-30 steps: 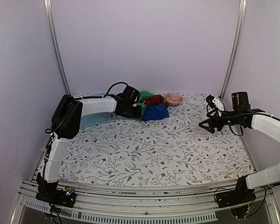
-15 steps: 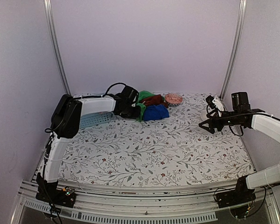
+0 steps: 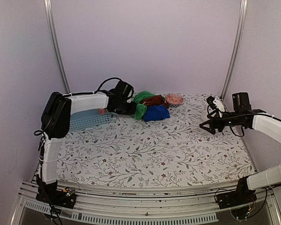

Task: Roll the towels
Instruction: Pick up the towel from the towel pile, then place the towel at the center of the board.

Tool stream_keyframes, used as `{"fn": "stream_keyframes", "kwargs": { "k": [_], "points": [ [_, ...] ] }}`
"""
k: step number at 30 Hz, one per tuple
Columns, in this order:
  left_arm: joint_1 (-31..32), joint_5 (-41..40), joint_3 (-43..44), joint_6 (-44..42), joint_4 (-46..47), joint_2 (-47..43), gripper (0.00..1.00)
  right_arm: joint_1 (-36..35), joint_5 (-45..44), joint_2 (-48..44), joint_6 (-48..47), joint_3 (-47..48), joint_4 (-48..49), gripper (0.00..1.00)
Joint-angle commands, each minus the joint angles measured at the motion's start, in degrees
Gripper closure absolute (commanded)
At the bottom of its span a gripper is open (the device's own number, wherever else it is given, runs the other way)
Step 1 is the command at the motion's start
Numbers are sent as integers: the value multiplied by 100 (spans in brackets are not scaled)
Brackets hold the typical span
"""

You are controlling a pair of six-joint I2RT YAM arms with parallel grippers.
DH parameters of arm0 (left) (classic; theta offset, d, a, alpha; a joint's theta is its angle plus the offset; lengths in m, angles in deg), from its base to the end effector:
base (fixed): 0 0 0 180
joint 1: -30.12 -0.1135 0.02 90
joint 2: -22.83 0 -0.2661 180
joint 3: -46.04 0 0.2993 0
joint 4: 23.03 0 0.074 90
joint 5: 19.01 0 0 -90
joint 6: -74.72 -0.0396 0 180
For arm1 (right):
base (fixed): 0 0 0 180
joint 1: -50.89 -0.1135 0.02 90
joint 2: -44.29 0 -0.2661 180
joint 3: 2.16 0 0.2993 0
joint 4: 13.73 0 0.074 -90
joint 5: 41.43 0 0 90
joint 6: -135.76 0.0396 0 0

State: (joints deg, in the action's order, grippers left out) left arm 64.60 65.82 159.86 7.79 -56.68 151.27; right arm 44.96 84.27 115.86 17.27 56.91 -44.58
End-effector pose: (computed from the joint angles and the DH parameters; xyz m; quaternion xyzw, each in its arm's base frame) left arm 0.4559 -0.3087 0.1617 0.0768 0.9304 -0.1343 0.3322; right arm 0.3013 0.0545 0.2283 -0.3745 0.7990 0.2023 0.4247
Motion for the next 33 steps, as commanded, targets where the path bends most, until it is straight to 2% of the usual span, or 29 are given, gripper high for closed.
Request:
{"fn": "stream_keyframes", "kwargs": {
  "k": [1, 7, 12, 14, 18, 22, 25, 29, 33],
  "points": [
    [-27, 9, -47, -475, 594, -1140, 100, 21, 103, 19, -69, 160, -56, 11],
    [298, 368, 108, -1153, 1172, -2510, 100, 24, 70, 7, -69, 160, -57, 11],
    [962, 1280, 199, -1690, 1631, -3469, 100, 21, 57, -3, -61, 165, -52, 11],
    [1216, 1364, 221, -1743, 1679, -3666, 100, 24, 77, -11, -45, 169, -48, 11],
    [1419, 1286, -143, -1622, 1809, -3944, 100, 28, 111, 11, -30, 167, -42, 11],
    [1433, 707, -821, -1665, 2012, -4178, 100, 23, 129, 22, -16, 164, -49, 11],
    [1423, 612, -1251, -1560, 2204, -4307, 100, 24, 182, 14, -16, 158, -58, 12],
    [1425, 719, -1774, -1280, 2300, -4135, 100, 22, 372, -36, -76, 174, -139, 13],
    [1425, 1257, -2182, -744, 2823, -3524, 100, 22, 902, -132, -229, 386, -571, 20]
  ]
}}
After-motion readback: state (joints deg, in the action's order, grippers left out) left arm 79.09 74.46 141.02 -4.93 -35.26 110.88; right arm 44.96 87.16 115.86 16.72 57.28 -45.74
